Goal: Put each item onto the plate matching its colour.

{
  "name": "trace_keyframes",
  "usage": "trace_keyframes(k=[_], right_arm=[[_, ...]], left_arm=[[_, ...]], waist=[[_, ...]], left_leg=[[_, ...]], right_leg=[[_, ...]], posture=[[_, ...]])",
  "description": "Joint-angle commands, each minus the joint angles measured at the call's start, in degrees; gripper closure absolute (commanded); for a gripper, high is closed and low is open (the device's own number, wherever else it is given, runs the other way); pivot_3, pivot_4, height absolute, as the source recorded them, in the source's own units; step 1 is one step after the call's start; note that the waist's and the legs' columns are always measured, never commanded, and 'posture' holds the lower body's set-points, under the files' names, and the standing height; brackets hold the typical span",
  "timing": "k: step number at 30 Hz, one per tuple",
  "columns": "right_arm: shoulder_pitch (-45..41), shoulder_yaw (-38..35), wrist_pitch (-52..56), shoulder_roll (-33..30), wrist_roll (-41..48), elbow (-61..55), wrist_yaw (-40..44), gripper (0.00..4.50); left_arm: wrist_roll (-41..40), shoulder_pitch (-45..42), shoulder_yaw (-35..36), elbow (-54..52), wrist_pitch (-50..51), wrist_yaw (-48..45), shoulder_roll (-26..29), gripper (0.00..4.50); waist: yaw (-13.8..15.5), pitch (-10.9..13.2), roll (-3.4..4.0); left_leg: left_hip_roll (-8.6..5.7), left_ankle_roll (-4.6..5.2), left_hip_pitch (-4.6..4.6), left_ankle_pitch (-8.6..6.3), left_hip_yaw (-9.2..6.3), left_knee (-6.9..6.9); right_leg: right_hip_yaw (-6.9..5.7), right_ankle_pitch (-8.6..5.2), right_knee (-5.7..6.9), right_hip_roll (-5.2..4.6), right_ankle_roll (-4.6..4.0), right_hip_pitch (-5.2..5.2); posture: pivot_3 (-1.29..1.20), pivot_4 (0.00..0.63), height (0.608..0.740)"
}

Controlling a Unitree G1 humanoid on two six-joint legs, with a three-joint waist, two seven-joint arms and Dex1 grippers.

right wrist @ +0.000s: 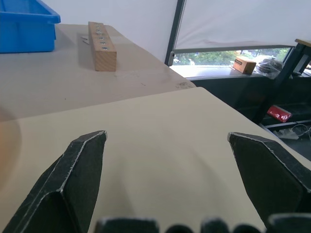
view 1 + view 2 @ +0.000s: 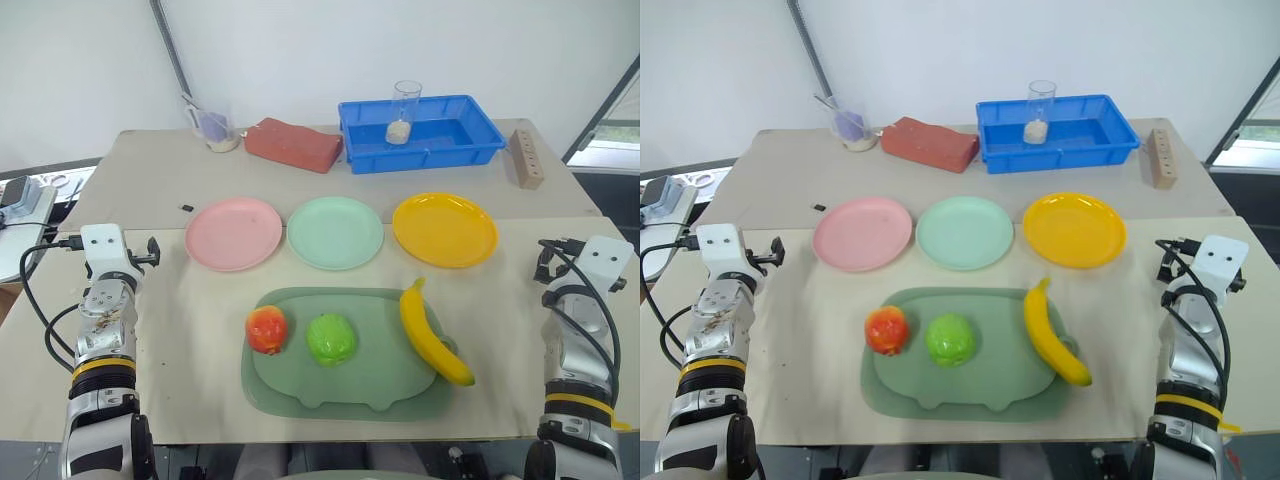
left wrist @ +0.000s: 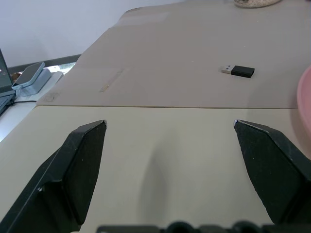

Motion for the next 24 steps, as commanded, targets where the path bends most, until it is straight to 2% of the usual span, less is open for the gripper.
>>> trace_keyframes(k=[1,4,6,8,10,13,15,19,24], right_arm=[[-0.3,-0.5,-1.5,-0.7,-0.1,-1.4,0.1,0.07],[0.0,-0.8,-1.1,-1.0,0.1,-2.2,0.5,0.07],[-1.0,-0.4,-0.7,-1.9,0.3,-2.0,1.8,0.07],[-3.1,0.9,0.0,-2.9,0.8,-1.5,4.8,0.07],[-5.1,3.4,1.1,-4.0,1.9,-2.0,10.3,0.07],[-7.4,7.5,3.4,-6.1,3.8,-4.3,19.9,0.07],[-8.7,10.6,5.3,-7.6,6.2,-7.3,27.8,0.07],[-9.2,15.5,14.3,-9.8,17.5,-18.8,44.4,0.07],[-5.1,20.5,26.7,-16.3,30.4,-34.9,60.0,0.07]], left_arm=[[-0.8,0.0,1.1,-3.6,0.9,-0.5,1.2,0.00],[-1.5,0.0,0.9,-5.5,1.2,-2.3,1.5,0.00],[-3.0,0.7,0.3,-7.7,0.5,-7.6,2.6,0.00],[-7.3,1.3,-0.5,-12.2,2.5,-17.1,4.2,0.00],[-12.0,2.1,-1.7,-18.1,5.6,-26.4,6.4,0.00],[-11.7,2.6,-4.7,-22.9,7.0,-34.5,11.9,0.00],[-14.9,1.8,-6.0,-27.2,10.3,-40.1,14.5,0.00],[-20.7,2.2,-10.2,-36.8,16.2,-51.6,18.7,0.00],[-22.8,5.5,-15.3,-44.2,18.4,-63.1,24.0,0.00]], waist=[[0.0,0.0,0.00],[0.0,0.0,-0.02],[0.0,0.0,-0.02],[-0.1,0.0,0.02],[-0.3,0.1,0.03],[-0.8,0.1,0.02],[-0.9,0.1,0.01],[-0.9,0.1,0.06],[-0.7,0.2,-0.02]], left_leg=[[0.00,0.00,0.00,0.00,0.00,-0.01],[0.00,0.00,0.00,0.00,0.00,-0.05],[0.00,0.00,0.00,0.00,0.01,-0.06],[0.00,0.00,-0.01,0.00,0.01,-0.08],[0.00,-0.01,-0.02,0.00,0.03,-0.11],[0.01,-0.01,0.01,0.00,0.01,-0.20],[0.01,0.00,0.07,0.00,0.01,-0.33],[0.03,0.02,-0.03,0.01,0.00,-0.41],[0.07,0.02,0.01,0.01,-0.01,-0.43]], right_leg=[[0.00,0.00,0.00,0.00,0.00,0.00],[0.00,0.00,0.00,0.00,-0.01,-0.02],[0.00,-0.01,0.00,0.00,-0.02,-0.02],[0.00,-0.04,-0.01,0.00,-0.08,-0.04],[0.01,-0.17,-0.02,-0.01,-0.34,-0.07],[0.01,-0.15,-0.02,0.00,-0.39,-0.08],[0.00,-0.21,-0.03,0.00,-0.48,-0.06],[-0.01,-0.29,-0.02,0.02,-0.52,-0.05],[-0.04,-0.44,-0.07,0.02,-0.60,-0.09]], posture=[[0.00,0.150,0.740],[0.00,0.150,0.740],[0.00,0.150,0.740],[0.00,0.150,0.740],[0.00,0.150,0.740],[0.00,0.150,0.740],[0.00,0.150,0.740],[0.00,0.150,0.740],[0.00,0.150,0.740]])
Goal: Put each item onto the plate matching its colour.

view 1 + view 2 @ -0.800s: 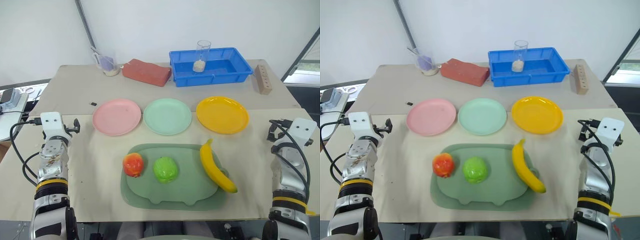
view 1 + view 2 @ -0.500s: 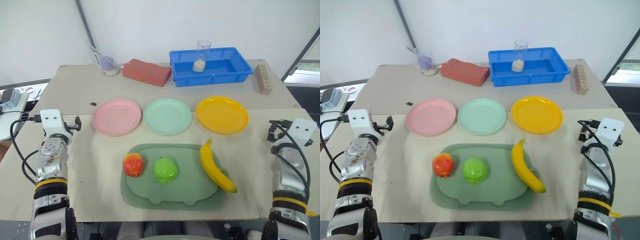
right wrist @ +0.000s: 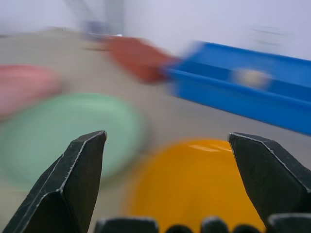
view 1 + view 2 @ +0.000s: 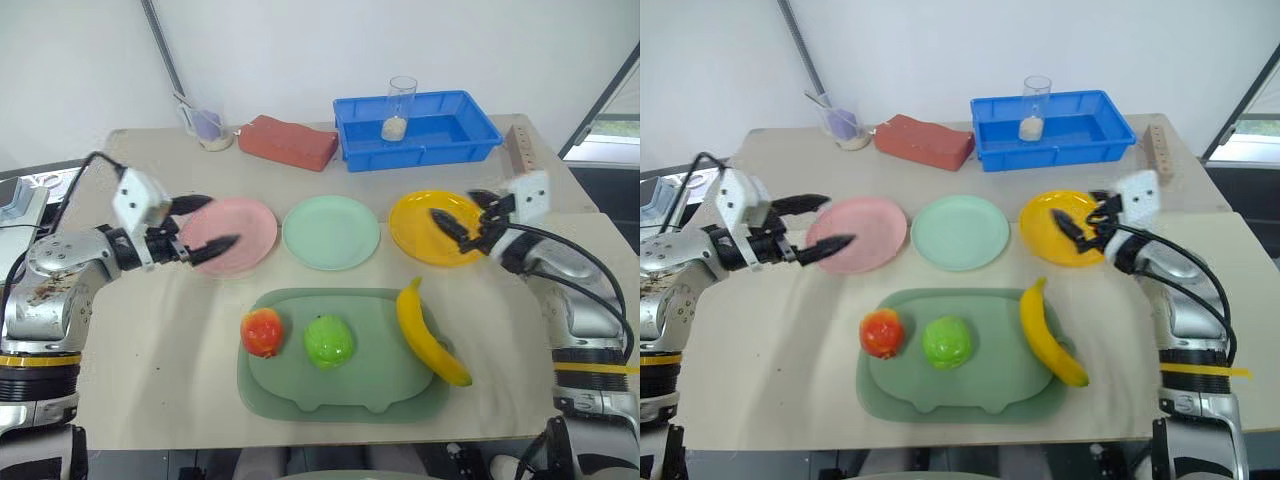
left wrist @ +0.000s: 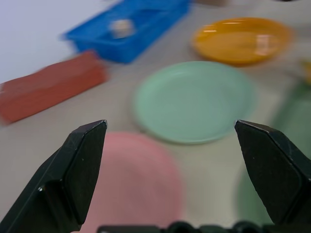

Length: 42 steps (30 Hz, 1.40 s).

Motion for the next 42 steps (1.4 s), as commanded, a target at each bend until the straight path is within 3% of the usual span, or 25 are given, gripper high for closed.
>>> trace_keyframes(k=[1,6,15,22,28,33,38,42], right_arm=[[2.3,1.8,8.1,-3.8,9.7,-11.5,8.7,0.07],[3.3,4.7,13.1,-8.2,14.8,-20.0,14.6,0.07],[-2.5,5.3,18.5,-8.1,20.7,-24.6,12.9,0.07],[-1.2,4.4,20.5,-9.0,23.3,-26.6,11.7,0.07],[-1.9,4.0,21.8,-9.1,25.3,-26.8,10.0,0.07],[-2.7,4.2,22.4,-9.3,26.0,-26.6,9.1,0.07],[-3.6,4.2,23.1,-8.9,26.7,-26.1,8.1,0.00],[-3.9,4.4,23.0,-8.9,27.0,-26.0,7.6,0.00]], left_arm=[[-1.5,2.6,-1.7,-4.3,0.2,-7.1,3.2,0.00],[3.0,8.8,-4.9,-5.9,-8.0,-13.9,5.4,0.00],[11.3,10.5,-8.8,0.4,-20.9,-12.3,0.0,0.00],[15.7,10.7,-12.4,3.2,-23.9,-7.3,-6.8,0.00],[21.4,9.6,-15.7,7.9,-30.1,-5.3,-8.7,0.00],[19.8,9.3,-15.9,6.4,-27.7,-4.9,-10.0,0.00],[17.4,9.1,-15.0,3.7,-24.3,-5.3,-10.1,1.49],[16.0,9.3,-14.2,1.6,-21.6,-5.5,-9.3,1.54]], waist=[[0.2,0.0,-0.08],[0.6,0.1,-0.01],[1.6,0.1,-0.12],[2.5,0.1,-0.19],[2.5,0.1,-0.19],[2.5,0.1,-0.18],[2.5,0.1,-0.18],[2.4,0.1,-0.18]], left_leg=[[0.02,-0.01,0.04,-0.01,0.01,0.00],[0.07,-0.06,-0.02,-0.06,0.05,-0.09],[0.05,-0.33,-0.16,-0.24,0.77,-0.12],[0.09,-0.30,-0.13,-0.22,1.10,0.00],[0.13,-0.27,-0.05,-0.23,1.09,0.00],[0.12,-0.28,-0.04,-0.24,1.10,0.08],[0.11,-0.28,-0.08,-0.24,1.10,0.09],[0.12,-0.27,-0.07,-0.23,1.10,0.10]], right_leg=[[0.00,-0.06,-0.01,-0.01,-0.09,0.01],[-0.01,-0.03,-0.35,-0.11,-0.27,-0.15],[-0.42,0.00,-0.73,-1.09,-0.32,-0.39],[-0.34,0.09,-0.67,-1.05,-0.20,-0.37],[-0.36,0.12,-0.64,-0.96,-0.12,-0.36],[-0.35,0.13,-0.64,-0.98,-0.11,-0.30],[-0.37,0.13,-0.64,-0.99,-0.11,-0.30],[-0.37,0.16,-0.63,-0.98,-0.06,-0.27]], posture=[[0.00,0.150,0.740],[0.00,0.150,0.740],[0.00,0.150,0.740],[0.00,0.150,0.740],[0.00,0.150,0.740],[0.00,0.150,0.740],[0.00,0.150,0.740],[0.00,0.150,0.740]])
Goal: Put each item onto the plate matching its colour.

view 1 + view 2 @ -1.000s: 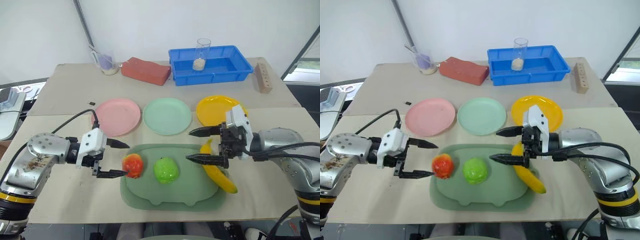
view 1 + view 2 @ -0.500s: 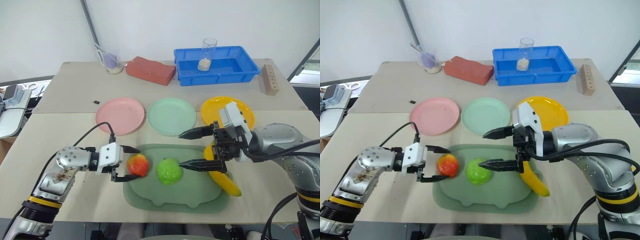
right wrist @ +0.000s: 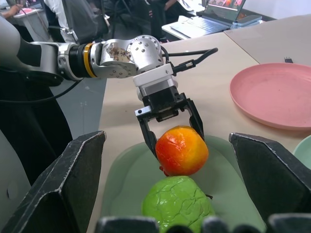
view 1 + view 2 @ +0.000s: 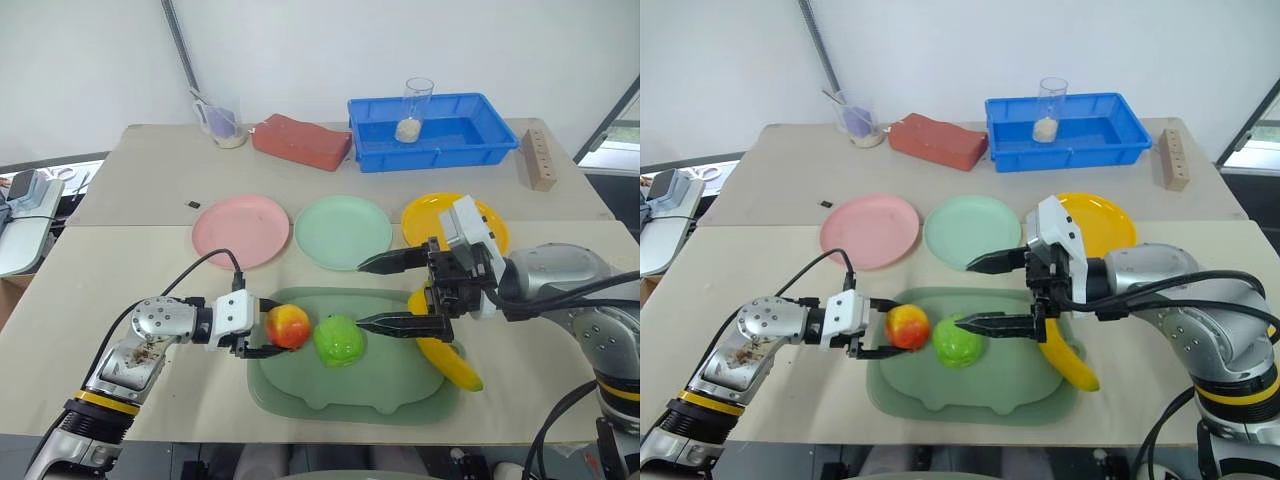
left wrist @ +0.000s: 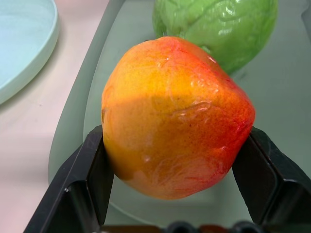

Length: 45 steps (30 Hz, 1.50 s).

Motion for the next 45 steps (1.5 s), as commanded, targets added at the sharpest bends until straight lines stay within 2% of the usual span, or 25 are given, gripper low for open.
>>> trace_keyframes(k=[1,7,12,16,19,23,25,26,27,29,34,38,41,45], right_arm=[[-1.5,-1.1,0.3,-0.1,1.1,-0.9,-0.5,0.00],[-3.5,-0.8,-1.1,1.0,-1.2,0.6,-2.9,0.00],[-8.3,3.0,-2.8,5.6,-10.1,2.7,-10.8,0.00],[-11.1,3.9,-0.9,9.5,-11.9,3.3,-15.2,0.00],[-12.6,3.8,0.6,11.2,-12.1,3.3,-17.5,0.00],[-13.1,4.4,0.9,11.1,-13.2,3.0,-17.7,0.00],[-13.1,4.4,1.1,11.0,-13.4,2.8,-17.7,0.00],[-13.1,4.4,1.1,10.8,-13.6,2.9,-17.6,0.00],[-12.9,4.4,1.0,10.5,-13.9,2.9,-17.4,0.00],[-12.7,4.4,0.9,10.3,-14.3,3.0,-17.2,0.00],[-12.2,4.0,1.0,10.2,-14.6,2.9,-17.1,0.00],[-11.5,3.4,0.9,9.7,-14.6,2.9,-16.6,0.00],[-9.5,2.1,0.1,7.5,-14.9,3.0,-15.1,0.00],[-5.6,-0.2,-0.7,3.9,-14.1,2.0,-12.0,0.00]], left_arm=[[-2.3,-0.6,2.1,-3.0,2.7,0.0,1.4,1.54],[-5.8,-7.8,8.5,2.6,8.4,1.8,3.9,1.54],[-3.3,-16.4,14.0,16.5,11.2,15.4,-1.2,1.54],[0.4,-19.1,15.7,25.9,11.0,25.5,-4.2,1.54],[1.4,-21.7,17.4,32.7,10.7,32.2,-6.1,1.54],[-0.2,-25.9,19.1,40.0,11.3,34.0,-8.2,1.54],[-0.8,-27.0,19.5,41.5,11.3,33.3,-8.9,1.54],[-0.6,-27.4,19.4,42.1,10.6,32.9,-9.0,1.04],[-0.5,-27.6,19.4,42.5,10.2,32.6,-9.1,0.52],[-0.4,-27.9,19.3,43.3,9.4,31.4,-9.2,0.05],[-0.1,-28.6,19.4,44.3,7.8,29.8,-8.9,0.05],[-1.9,-28.4,20.4,41.1,8.6,26.6,-7.5,0.05],[-8.1,-26.7,22.7,33.0,15.3,21.1,-6.2,0.05],[-14.5,-23.6,20.9,18.1,23.2,11.5,-2.2,0.05]], waist=[[0.0,0.0,0.00],[-0.2,0.0,-0.02],[-0.1,0.0,0.00],[-0.3,-0.1,0.16],[-0.3,-0.2,0.25],[0.2,-0.3,0.13],[0.2,-0.3,0.13],[0.1,-0.3,0.13],[0.1,-0.3,0.13],[0.0,-0.3,0.14],[-0.3,-0.3,0.14],[-0.3,-0.3,0.14],[-0.3,-0.3,0.13],[-0.3,-0.3,0.15]], left_leg=[[0.00,0.00,0.00,0.00,0.00,0.00],[0.03,0.01,0.03,0.00,-0.03,0.00],[-0.01,0.01,0.02,0.00,-0.06,0.03],[-0.02,0.04,0.01,0.03,-0.09,0.15],[0.00,0.20,0.03,0.13,-0.22,0.15],[0.08,0.37,-0.04,0.23,-0.63,0.02],[0.08,0.03,-0.04,0.02,-0.69,-0.02],[0.08,0.03,-0.05,0.02,-0.71,-0.05],[0.07,0.03,-0.04,0.02,-0.73,-0.05],[0.06,0.02,-0.03,0.02,-0.83,-0.03],[0.06,0.03,0.00,0.03,-1.08,-0.03],[0.06,0.03,-0.01,0.03,-1.13,-0.05],[0.06,0.03,-0.05,0.03,-1.13,-0.04],[0.06,0.02,-0.03,0.02,-1.11,-0.04]], right_leg=[[0.00,0.02,0.01,0.01,0.03,0.00],[-0.01,0.04,0.05,0.08,0.08,-0.04],[-0.03,0.07,0.04,0.07,0.13,-0.05],[0.01,0.53,0.04,0.12,0.84,0.01],[0.04,0.58,0.05,0.27,0.92,0.02],[0.02,0.57,0.04,0.62,0.89,0.00],[0.03,0.58,0.05,0.65,0.84,0.00],[0.02,0.60,0.04,0.67,0.82,-0.01],[0.03,0.62,0.05,0.68,0.79,-0.01],[0.04,0.65,0.04,0.73,0.73,0.00],[0.04,0.69,0.11,0.88,0.70,-0.03],[0.03,0.69,0.13,0.90,0.69,-0.05],[0.03,0.69,0.12,0.89,0.68,-0.05],[0.05,0.67,0.08,0.87,0.65,0.01]], posture=[[0.00,0.150,0.740],[0.00,0.150,0.740],[0.00,0.150,0.740],[0.00,0.150,0.740],[0.00,0.150,0.740],[0.00,0.150,0.740],[0.00,0.150,0.740],[0.00,0.150,0.740],[0.00,0.150,0.740],[0.00,0.150,0.740],[0.00,0.150,0.740],[0.00,0.150,0.740],[0.00,0.150,0.740],[0.00,0.150,0.740]])
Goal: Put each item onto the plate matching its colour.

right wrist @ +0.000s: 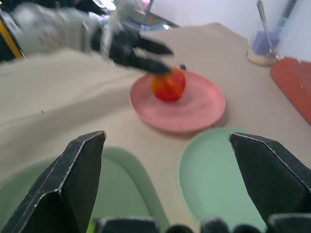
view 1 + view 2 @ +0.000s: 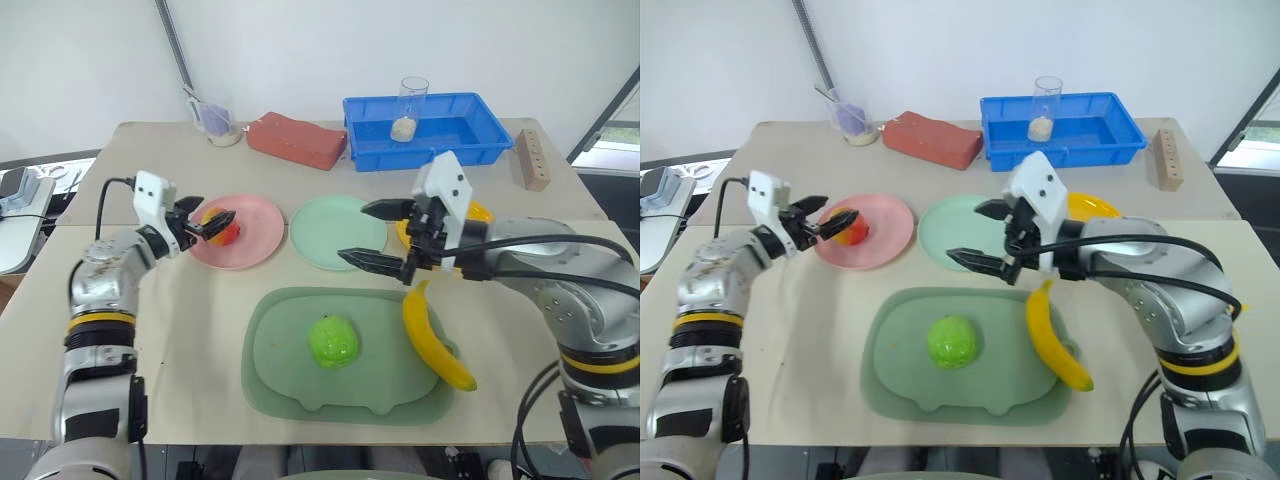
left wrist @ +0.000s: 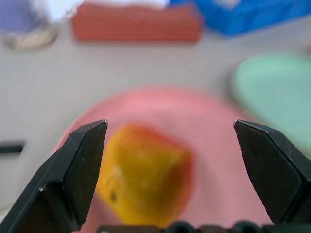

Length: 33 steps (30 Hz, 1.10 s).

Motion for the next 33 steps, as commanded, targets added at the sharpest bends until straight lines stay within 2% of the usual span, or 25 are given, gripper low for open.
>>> trace_keyframes(k=[1,5,8,10,15,18,22,28,33], right_arm=[[2.5,-3.9,-2.0,-3.1,0.8,-2.5,3.4,0.00],[6.2,-5.9,-2.7,-5.5,2.6,-3.9,7.3,0.00],[9.1,-7.0,-3.8,-7.5,2.9,-5.4,10.1,0.00],[11.3,-8.8,-3.1,-8.6,4.8,-6.8,11.2,0.00],[15.9,-13.4,-0.6,-10.4,11.5,-11.5,11.4,0.00],[19.0,-15.0,-0.1,-12.4,13.5,-14.1,11.5,0.00],[22.5,-16.1,-0.6,-14.5,13.5,-15.6,11.5,0.00],[25.5,-16.9,-1.5,-15.2,13.6,-16.1,10.7,0.00],[28.5,-18.7,-2.0,-15.8,13.6,-16.9,10.9,0.00]], left_arm=[[-4.7,0.5,-2.3,-13.3,4.0,-8.7,3.6,0.05],[-1.6,0.8,-10.7,-20.6,-1.8,-20.1,6.7,0.05],[-2.1,0.5,-15.1,-23.3,-2.6,-27.0,7.9,0.05],[-1.0,1.5,-18.3,-24.5,-7.1,-32.5,8.6,0.05],[1.1,5.5,-23.3,-25.0,-19.9,-39.7,6.3,0.05],[2.3,6.5,-25.3,-23.4,-26.0,-41.0,3.6,0.05],[3.2,5.5,-28.1,-21.0,-28.5,-41.4,0.1,0.05],[8.0,3.8,-31.3,-14.3,-35.4,-39.4,-5.6,0.05],[11.9,3.6,-32.8,-8.8,-41.2,-37.4,-7.8,0.05]], waist=[[0.1,0.0,0.00],[0.3,0.0,0.03],[0.1,0.0,-0.01],[0.0,0.1,-0.05],[-0.2,0.1,0.05],[0.1,0.1,0.03],[0.4,0.1,0.03],[0.3,0.1,0.03],[0.2,0.1,0.04]], left_leg=[[0.00,0.00,0.01,0.00,0.00,0.00],[-0.01,-0.01,0.04,-0.01,0.01,0.02],[-0.02,-0.02,0.03,-0.01,0.04,0.05],[-0.02,-0.01,0.01,-0.01,0.04,0.06],[-0.01,0.02,0.01,0.00,0.05,0.20],[0.00,0.03,-0.04,0.00,0.04,0.26],[0.00,0.05,-0.14,-0.04,0.05,0.70],[-0.05,0.03,-0.25,-0.05,0.10,0.81],[-0.04,0.06,-0.22,-0.04,0.03,0.80]], right_leg=[[-0.01,-0.06,0.00,0.00,-0.10,0.02],[0.00,-0.21,-0.03,-0.02,-0.39,0.05],[0.08,-0.17,-0.07,-0.03,-0.46,0.03],[0.09,-0.17,-0.08,-0.03,-0.48,0.01],[0.18,-0.17,-0.09,-0.01,-0.49,0.04],[0.17,-0.18,-0.10,0.01,-0.49,0.00],[0.17,-0.19,-0.10,-0.02,-0.49,0.10],[0.20,-0.19,-0.27,-0.10,-0.49,0.14],[0.18,-0.18,-0.17,-0.03,-0.47,0.14]], posture=[[0.00,0.150,0.740],[0.00,0.150,0.740],[0.00,0.150,0.740],[0.00,0.150,0.740],[0.00,0.150,0.740],[0.00,0.150,0.740],[0.00,0.150,0.740],[0.00,0.150,0.740],[0.00,0.150,0.740]])
